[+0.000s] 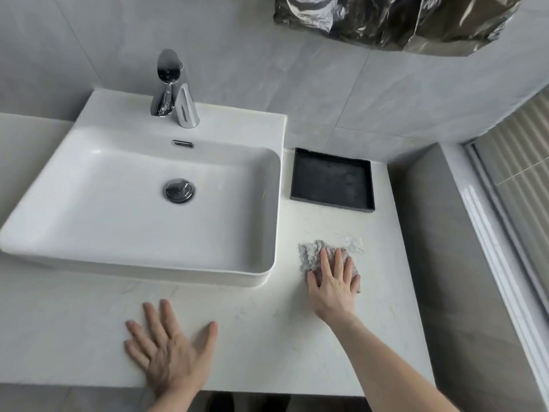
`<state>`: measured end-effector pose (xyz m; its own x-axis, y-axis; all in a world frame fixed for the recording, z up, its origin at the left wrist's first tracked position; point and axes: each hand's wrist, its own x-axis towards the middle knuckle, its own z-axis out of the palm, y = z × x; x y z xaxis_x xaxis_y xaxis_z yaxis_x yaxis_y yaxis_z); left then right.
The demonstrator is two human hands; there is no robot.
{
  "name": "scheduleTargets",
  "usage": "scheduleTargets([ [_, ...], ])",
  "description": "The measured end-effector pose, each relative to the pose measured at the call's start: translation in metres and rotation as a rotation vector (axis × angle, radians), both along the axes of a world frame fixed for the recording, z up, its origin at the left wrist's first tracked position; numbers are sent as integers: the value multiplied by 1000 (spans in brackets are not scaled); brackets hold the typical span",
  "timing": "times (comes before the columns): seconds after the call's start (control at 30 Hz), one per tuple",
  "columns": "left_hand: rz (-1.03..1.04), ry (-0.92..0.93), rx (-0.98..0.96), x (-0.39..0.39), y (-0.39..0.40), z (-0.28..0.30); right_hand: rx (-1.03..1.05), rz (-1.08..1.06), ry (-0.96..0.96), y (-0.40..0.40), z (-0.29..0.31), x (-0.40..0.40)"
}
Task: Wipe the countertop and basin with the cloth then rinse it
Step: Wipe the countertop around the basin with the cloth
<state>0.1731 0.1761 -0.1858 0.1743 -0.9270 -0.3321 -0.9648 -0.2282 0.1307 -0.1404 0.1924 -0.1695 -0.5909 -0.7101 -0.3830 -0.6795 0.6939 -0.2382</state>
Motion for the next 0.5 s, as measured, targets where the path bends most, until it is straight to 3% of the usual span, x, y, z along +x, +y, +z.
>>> scheduleTargets([
  [0.1,36,16,-74,-5,3,-6,-10,-24,6,-17,-5,11],
  [0.27,40,8,-168,-2,6,-13,-59,201,3,-48,-3,20],
  [0.4,50,-7,-210,0,8,-15,-64,282,56,-45,-6,-19],
  [0.5,50,-9,-236,0,8,-14,-34,203,115,-26,-7,-70],
])
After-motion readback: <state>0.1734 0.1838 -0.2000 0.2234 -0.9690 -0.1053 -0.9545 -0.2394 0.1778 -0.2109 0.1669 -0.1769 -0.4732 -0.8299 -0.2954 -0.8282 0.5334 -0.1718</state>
